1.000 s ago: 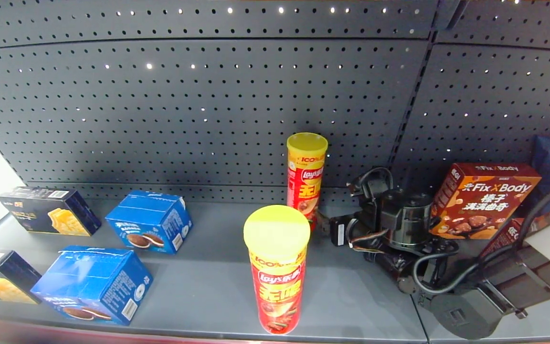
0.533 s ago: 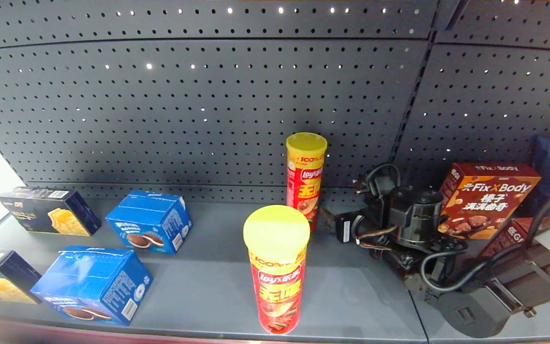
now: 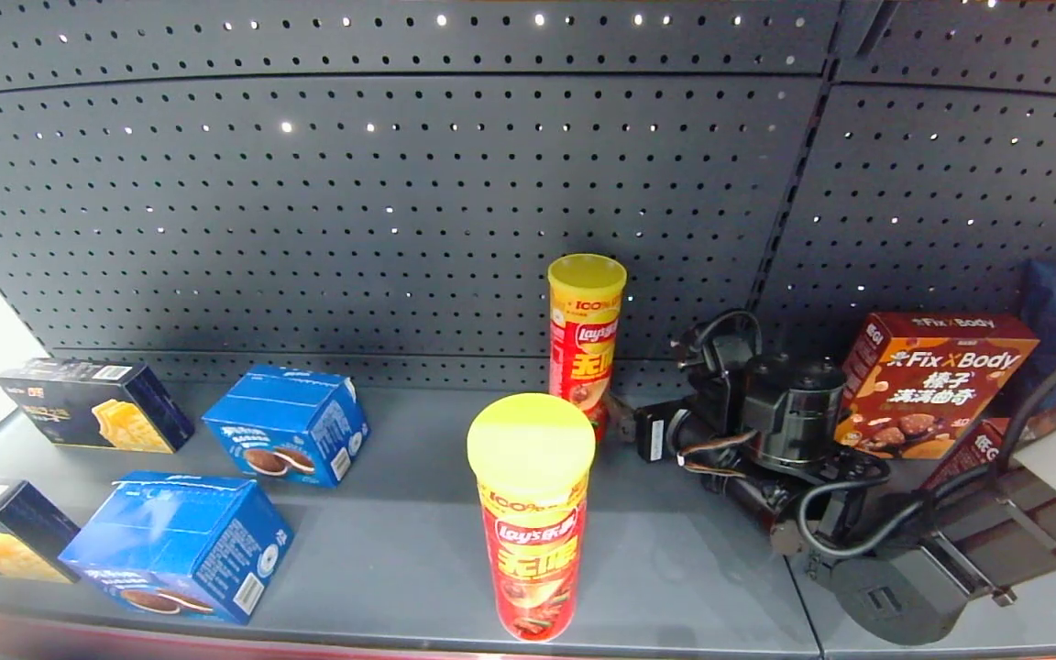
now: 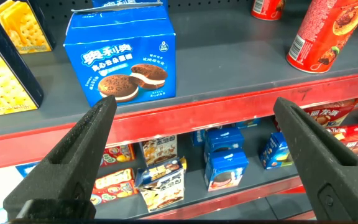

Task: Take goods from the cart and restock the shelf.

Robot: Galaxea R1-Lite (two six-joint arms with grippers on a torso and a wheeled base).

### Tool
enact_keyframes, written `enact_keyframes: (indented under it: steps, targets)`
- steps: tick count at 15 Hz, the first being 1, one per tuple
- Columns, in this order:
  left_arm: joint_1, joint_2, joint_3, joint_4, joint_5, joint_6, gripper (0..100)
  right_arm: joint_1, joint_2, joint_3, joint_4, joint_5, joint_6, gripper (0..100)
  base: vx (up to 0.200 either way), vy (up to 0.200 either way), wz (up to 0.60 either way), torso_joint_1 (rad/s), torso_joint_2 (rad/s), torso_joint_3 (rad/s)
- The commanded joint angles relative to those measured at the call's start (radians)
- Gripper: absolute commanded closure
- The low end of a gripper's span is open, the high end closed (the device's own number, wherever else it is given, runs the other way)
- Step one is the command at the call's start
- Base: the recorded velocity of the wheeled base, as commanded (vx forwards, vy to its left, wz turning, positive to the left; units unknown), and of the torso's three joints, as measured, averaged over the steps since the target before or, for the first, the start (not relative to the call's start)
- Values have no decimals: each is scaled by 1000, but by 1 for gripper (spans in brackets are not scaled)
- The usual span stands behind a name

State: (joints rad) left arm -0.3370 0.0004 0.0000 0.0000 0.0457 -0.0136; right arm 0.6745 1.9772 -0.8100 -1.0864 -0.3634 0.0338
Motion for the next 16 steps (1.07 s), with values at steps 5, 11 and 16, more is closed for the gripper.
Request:
enact_keyframes:
  steps: [5,11,16]
  targets:
    - [1,0,0,0,0,0,0,30,-3,22,-21,0,-3,0,0,0,0,0,0,0]
    - [1,0,0,0,0,0,0,33,-107,100,-23,0,-8,0,0,0,0,0,0,0]
    - [1,0,0,0,0,0,0,51,-284,184,-26,1,-107,0,0,0,0,0,0,0]
